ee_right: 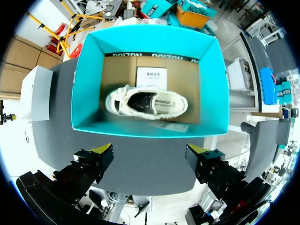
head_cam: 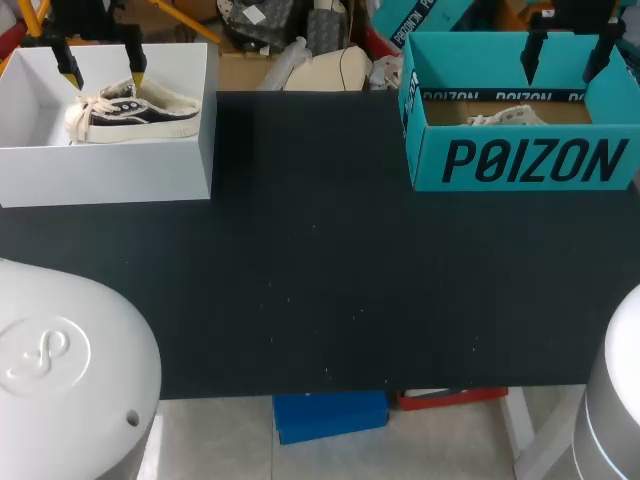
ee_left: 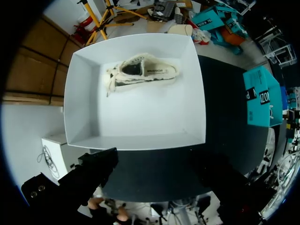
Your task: Take the shoe out of the shoebox, open the shoe tongue, remove and reinsert the insole, then place the shoe into the shoebox
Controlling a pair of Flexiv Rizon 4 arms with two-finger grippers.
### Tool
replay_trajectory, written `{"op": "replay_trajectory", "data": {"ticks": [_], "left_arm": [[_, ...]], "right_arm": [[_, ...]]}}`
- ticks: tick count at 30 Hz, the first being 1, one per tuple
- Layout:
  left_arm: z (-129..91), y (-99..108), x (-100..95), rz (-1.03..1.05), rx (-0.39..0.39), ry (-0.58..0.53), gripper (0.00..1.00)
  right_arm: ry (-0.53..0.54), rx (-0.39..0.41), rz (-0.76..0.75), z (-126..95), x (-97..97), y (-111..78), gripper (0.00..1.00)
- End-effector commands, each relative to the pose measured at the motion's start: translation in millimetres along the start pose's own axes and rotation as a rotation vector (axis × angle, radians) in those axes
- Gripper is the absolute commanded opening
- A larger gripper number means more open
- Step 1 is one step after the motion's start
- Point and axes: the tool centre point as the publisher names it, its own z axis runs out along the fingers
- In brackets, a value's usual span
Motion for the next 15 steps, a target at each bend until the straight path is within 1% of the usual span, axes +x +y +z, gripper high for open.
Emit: {"op": "replay_trajectory", "data": {"ticks": [1, 6, 7, 8, 10, 11, 15], "left_arm": [[0.0, 0.0, 0.0, 0.0, 0.0, 0.0, 1.0], [0.0, 0.0, 0.0, 0.0, 0.0, 0.0, 1.0], [-0.3, 0.5, 1.5, 0.029, 0.002, -0.006, 1.0], [0.5, 1.0, 4.2, 0.079, 0.002, -0.022, 1.0], [1.7, 2.8, 9.4, 0.163, 0.031, -0.027, 1.0], [2.0, 3.6, 11.5, 0.213, 0.044, -0.049, 1.0], [2.0, 3.9, 15.6, 0.418, 0.076, -0.026, 1.0]], "right_arm": [[0.0, 0.0, 0.0, 0.0, 0.0, 0.0, 1.0], [0.0, 0.0, 0.0, 0.0, 0.0, 0.0, 1.0], [0.0, 0.0, 0.0, 0.0, 0.0, 0.0, 1.0], [0.0, 0.0, 0.0, 0.0, 0.0, 0.0, 1.0], [0.0, 0.0, 0.0, 0.0, 0.0, 0.0, 1.0], [0.0, 0.0, 0.0, 0.0, 0.0, 0.0, 1.0], [0.0, 0.0, 0.0, 0.0, 0.0, 0.0, 1.0]]}}
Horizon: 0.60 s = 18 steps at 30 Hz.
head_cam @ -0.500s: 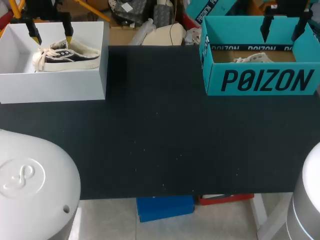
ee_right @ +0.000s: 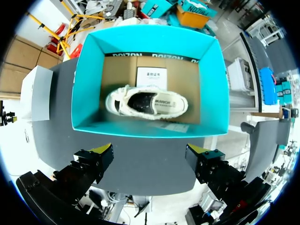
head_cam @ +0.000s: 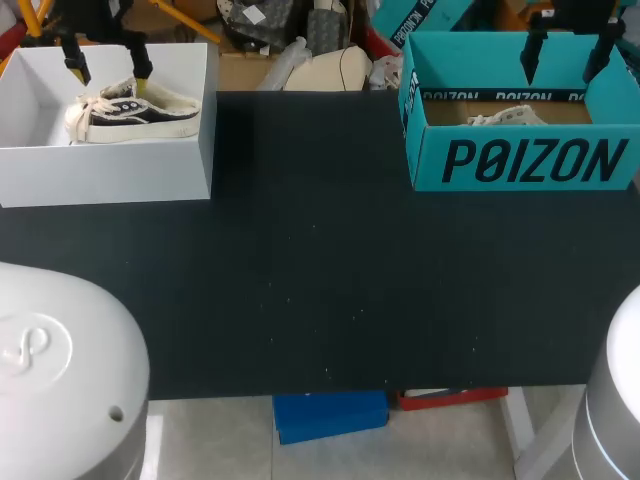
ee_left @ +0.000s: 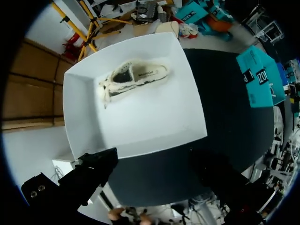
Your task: Take the shoe out of the shoebox, open the shoe tongue, remove and reinsert the insole, then place the shoe into the shoebox
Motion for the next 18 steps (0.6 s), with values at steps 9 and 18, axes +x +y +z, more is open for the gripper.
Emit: {"op": "replay_trajectory", "data": {"ticks": [9, 18], "left_arm": [[-2.0, 19.7, 4.6, 1.04, 0.082, 0.155, 1.0], [-2.0, 19.7, 4.6, 1.04, 0.082, 0.155, 1.0]], "right_arm": [[0.0, 0.0, 0.001, 0.0, -0.1, -0.2, 1.0], [0.0, 0.0, 0.001, 0.0, -0.1, -0.2, 1.0]]}}
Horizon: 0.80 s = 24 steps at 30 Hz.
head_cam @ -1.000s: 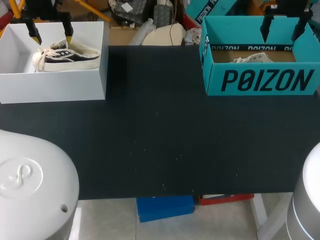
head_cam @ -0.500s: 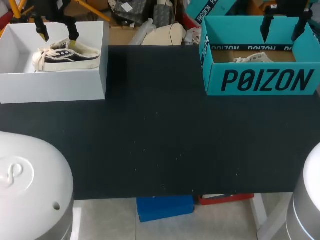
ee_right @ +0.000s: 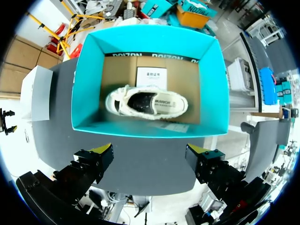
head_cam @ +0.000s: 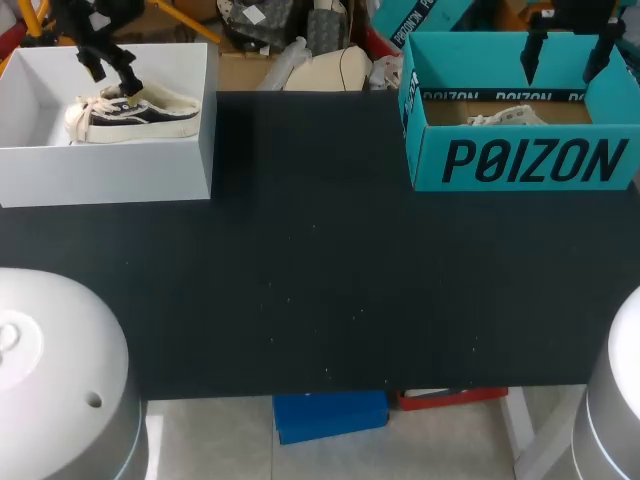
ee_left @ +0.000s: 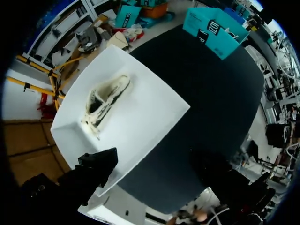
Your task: Take the shoe out of the shoebox, open the shoe tongue, remove and reinsert the insole, then place the shoe into the shoebox
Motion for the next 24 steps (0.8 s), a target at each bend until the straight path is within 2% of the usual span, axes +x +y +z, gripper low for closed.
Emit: {"op": "replay_trajectory", "data": {"ticks": [1, 7, 9, 10, 12, 16, 24], "left_arm": [[0.4, 2.7, -2.8, 0.464, 0.027, 0.086, 1.0], [0.4, 2.7, -2.8, 0.464, 0.027, 0.086, 1.0], [5.8, -2.0, -11.6, 0.538, -0.038, 0.085, 1.0], [6.5, -3.5, -18.7, 0.544, -0.024, 0.098, 1.0], [10.5, -7.1, -32.1, 0.589, -0.053, 0.083, 1.0], [20.5, -14.3, -52.6, 0.616, -0.038, 0.077, 1.0], [52.8, -28.2, -76.2, 0.656, -0.039, 0.081, 1.0]], "right_arm": [[0.0, 0.0, 0.001, -0.1, 0.1, -0.3, 1.0], [0.0, 0.0, 0.001, -0.1, 0.1, -0.3, 1.0], [0.0, 0.0, 0.001, -0.1, 0.1, -0.3, 1.0], [0.0, 0.0, 0.001, -0.1, 0.1, -0.3, 1.0], [0.0, 0.0, 0.001, -0.1, 0.1, -0.3, 1.0], [0.0, 0.0, 0.001, -0.1, 0.1, -0.3, 1.0], [0.0, 0.0, 0.001, -0.1, 0.1, -0.3, 1.0]]}}
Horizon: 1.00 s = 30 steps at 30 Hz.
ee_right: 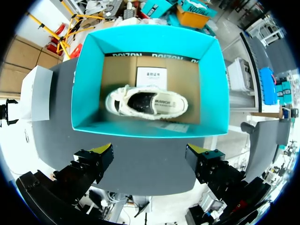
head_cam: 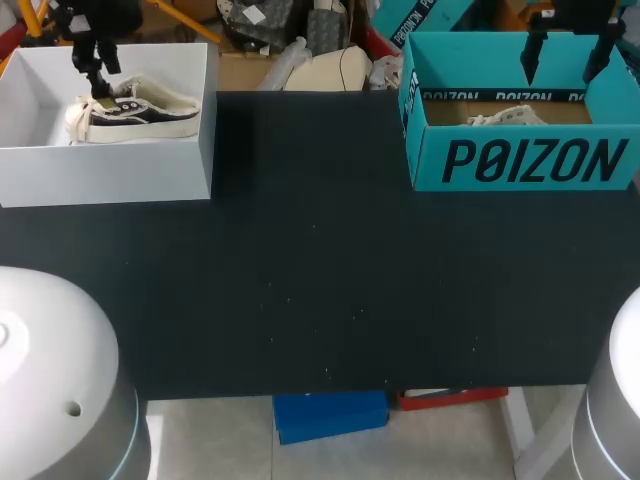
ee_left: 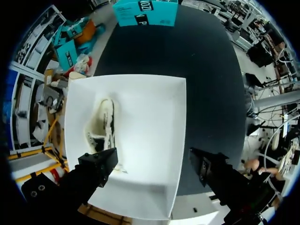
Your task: Take the shoe out of the shoebox, open the shoe tongue, remove and reinsert the insole, then place the shoe into the shoebox
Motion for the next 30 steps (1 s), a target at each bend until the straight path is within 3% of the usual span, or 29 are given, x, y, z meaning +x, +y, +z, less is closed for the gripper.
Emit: {"op": "replay_trajectory", "data": {"ticks": [1, 11, 14, 20, 30], "left_arm": [[22.3, 0.6, -28.3, -0.007, -0.005, 0.044, 1.0], [58.4, 3.0, -64.9, -0.025, -0.008, 0.067, 1.0], [69.3, 0.9, -74.5, -0.019, -0.014, 0.073, 0.85], [83.3, 1.7, -93.1, -0.016, -0.025, 0.085, 0.81], [103.6, 9.4, -112.0, -0.006, -0.061, 0.101, 0.85]], "right_arm": [[0.0, 0.0, 0.001, -0.2, 0.0, -0.2, 1.0], [0.0, 0.0, 0.001, -0.2, 0.0, -0.2, 1.0], [0.0, 0.0, 0.001, -0.2, 0.0, -0.2, 1.0], [0.0, 0.0, 0.001, -0.2, 0.0, -0.2, 1.0], [0.0, 0.0, 0.001, -0.2, 0.0, -0.2, 1.0]]}}
